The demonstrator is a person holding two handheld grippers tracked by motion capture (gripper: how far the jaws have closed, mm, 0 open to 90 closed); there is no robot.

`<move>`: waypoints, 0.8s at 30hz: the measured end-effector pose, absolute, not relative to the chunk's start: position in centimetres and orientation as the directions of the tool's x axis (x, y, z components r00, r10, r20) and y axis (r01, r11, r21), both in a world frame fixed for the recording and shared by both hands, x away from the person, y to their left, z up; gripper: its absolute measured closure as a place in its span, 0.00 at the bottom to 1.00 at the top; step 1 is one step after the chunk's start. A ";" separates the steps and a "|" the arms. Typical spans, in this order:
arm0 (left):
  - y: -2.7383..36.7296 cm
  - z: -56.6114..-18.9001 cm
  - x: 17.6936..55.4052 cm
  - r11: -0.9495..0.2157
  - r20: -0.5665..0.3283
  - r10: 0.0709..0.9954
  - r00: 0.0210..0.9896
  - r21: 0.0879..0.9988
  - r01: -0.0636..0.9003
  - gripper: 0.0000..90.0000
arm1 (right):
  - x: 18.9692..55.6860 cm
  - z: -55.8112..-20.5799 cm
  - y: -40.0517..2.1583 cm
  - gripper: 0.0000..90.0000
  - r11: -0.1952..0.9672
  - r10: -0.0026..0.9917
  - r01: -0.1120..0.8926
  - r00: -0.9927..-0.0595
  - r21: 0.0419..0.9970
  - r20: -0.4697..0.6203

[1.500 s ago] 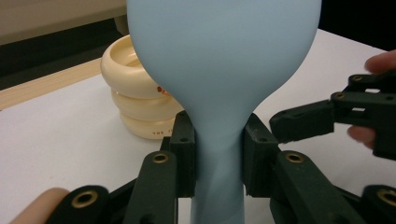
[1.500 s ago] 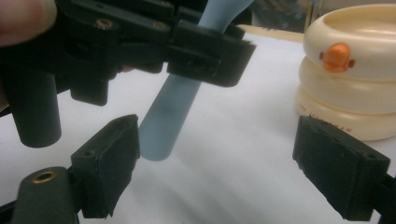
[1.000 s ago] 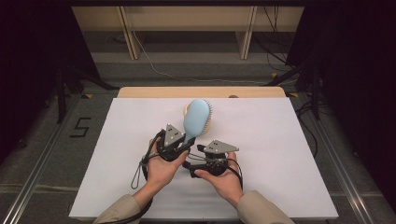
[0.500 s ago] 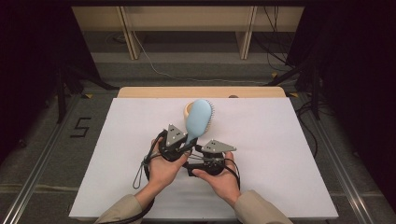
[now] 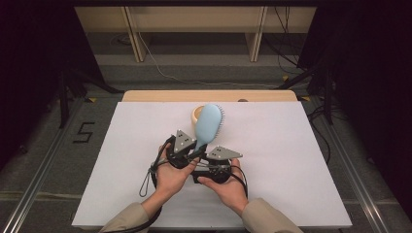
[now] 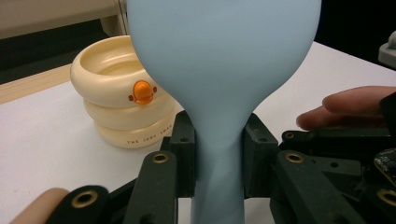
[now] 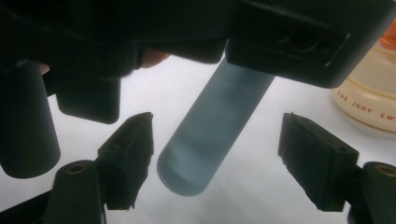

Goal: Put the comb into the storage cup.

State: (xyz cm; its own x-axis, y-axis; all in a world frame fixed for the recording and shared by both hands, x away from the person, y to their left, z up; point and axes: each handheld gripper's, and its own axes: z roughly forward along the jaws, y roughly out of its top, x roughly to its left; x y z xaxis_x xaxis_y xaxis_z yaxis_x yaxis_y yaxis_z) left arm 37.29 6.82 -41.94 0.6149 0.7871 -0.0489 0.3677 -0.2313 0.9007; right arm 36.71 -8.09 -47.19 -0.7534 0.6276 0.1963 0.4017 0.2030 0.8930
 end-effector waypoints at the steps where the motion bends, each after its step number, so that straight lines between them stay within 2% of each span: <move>1: 6.8 -41.9 37.3 -0.230 -0.051 0.788 0.614 0.901 0.369 0.78 | 36.7 -47.2 -8.1 0.33 0.203 0.626 0.402 -0.754 0.893 0.197; 24: 6.7 -42.1 37.3 -0.230 -0.059 0.782 0.621 0.898 0.374 0.78 | 36.7 -47.3 -7.9 0.58 0.205 0.608 0.414 -0.764 0.887 0.217</move>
State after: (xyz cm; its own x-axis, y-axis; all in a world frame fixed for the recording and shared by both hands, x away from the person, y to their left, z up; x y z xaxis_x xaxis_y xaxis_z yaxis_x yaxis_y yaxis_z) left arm 37.30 6.68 -42.11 0.6208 0.7818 -0.0587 0.3744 -0.2299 0.8983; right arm 36.73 -7.92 -47.30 -0.7639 0.6078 0.2168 0.4145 0.2046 0.8868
